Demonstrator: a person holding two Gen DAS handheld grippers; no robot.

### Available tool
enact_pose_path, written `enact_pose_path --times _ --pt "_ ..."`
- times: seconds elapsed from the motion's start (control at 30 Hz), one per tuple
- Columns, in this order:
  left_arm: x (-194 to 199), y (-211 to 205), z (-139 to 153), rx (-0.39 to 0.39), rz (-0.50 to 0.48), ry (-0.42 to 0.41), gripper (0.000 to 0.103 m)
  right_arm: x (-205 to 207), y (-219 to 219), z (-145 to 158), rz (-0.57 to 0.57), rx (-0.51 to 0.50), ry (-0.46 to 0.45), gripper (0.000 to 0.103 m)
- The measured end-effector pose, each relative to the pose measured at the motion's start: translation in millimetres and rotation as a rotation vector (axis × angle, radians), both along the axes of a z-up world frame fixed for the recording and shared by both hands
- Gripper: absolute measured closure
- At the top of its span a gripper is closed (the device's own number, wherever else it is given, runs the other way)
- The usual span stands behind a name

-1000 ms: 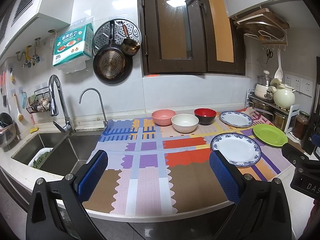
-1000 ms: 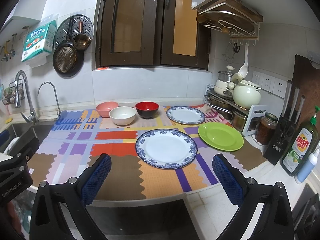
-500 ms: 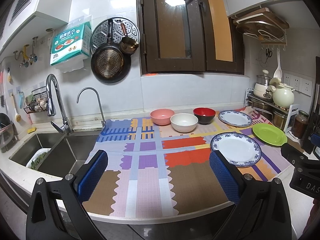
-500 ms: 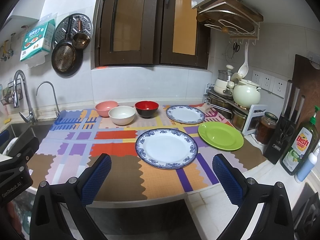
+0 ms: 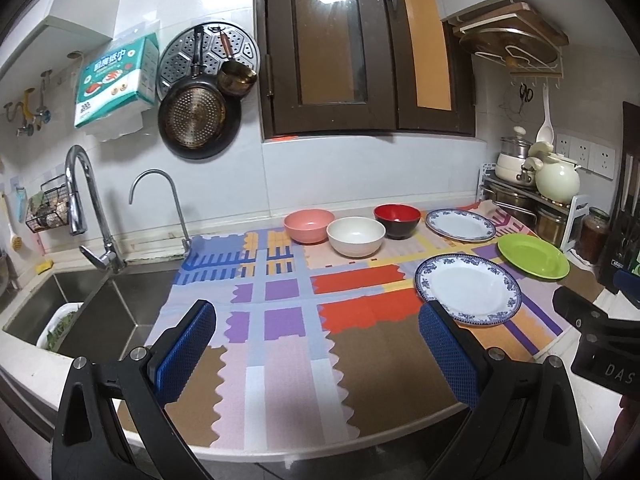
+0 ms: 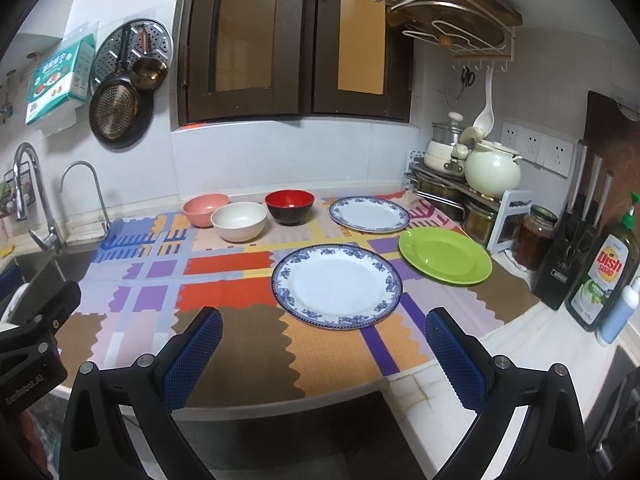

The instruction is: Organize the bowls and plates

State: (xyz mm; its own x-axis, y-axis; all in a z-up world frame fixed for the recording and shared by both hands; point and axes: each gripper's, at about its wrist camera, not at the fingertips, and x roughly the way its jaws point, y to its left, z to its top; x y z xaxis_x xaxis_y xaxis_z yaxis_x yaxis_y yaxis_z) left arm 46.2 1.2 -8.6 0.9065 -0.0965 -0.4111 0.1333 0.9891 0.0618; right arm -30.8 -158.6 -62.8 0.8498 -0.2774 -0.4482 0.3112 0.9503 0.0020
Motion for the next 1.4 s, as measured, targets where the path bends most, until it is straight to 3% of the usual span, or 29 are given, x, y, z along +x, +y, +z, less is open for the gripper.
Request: enact_pose_path --times 0.33,0.63,1.1,1.4 --pt "65.2 -49.5 -5.4 0.005 -0.031 0.015 0.0 47.0 -34.9 -2.1 -0.039 -0.039 -0.004 0.001" --pt "113.9 -105.2 -19.4 0.042 -0.04 0.041 0.0 108.0 -99.9 -12.2 -0.046 0.025 0.001 0.001" --pt "192.3 -152.6 -75.8 0.066 -0.125 0.251 0.012 170.7 -154.9 -62.5 -0.089 0.103 0.149 0.007" --pt "230.4 -175.7 -119.4 0.072 -0.15 0.374 0.024 206.3 -179.9 -98.4 -0.112 0.118 0.23 0.019"
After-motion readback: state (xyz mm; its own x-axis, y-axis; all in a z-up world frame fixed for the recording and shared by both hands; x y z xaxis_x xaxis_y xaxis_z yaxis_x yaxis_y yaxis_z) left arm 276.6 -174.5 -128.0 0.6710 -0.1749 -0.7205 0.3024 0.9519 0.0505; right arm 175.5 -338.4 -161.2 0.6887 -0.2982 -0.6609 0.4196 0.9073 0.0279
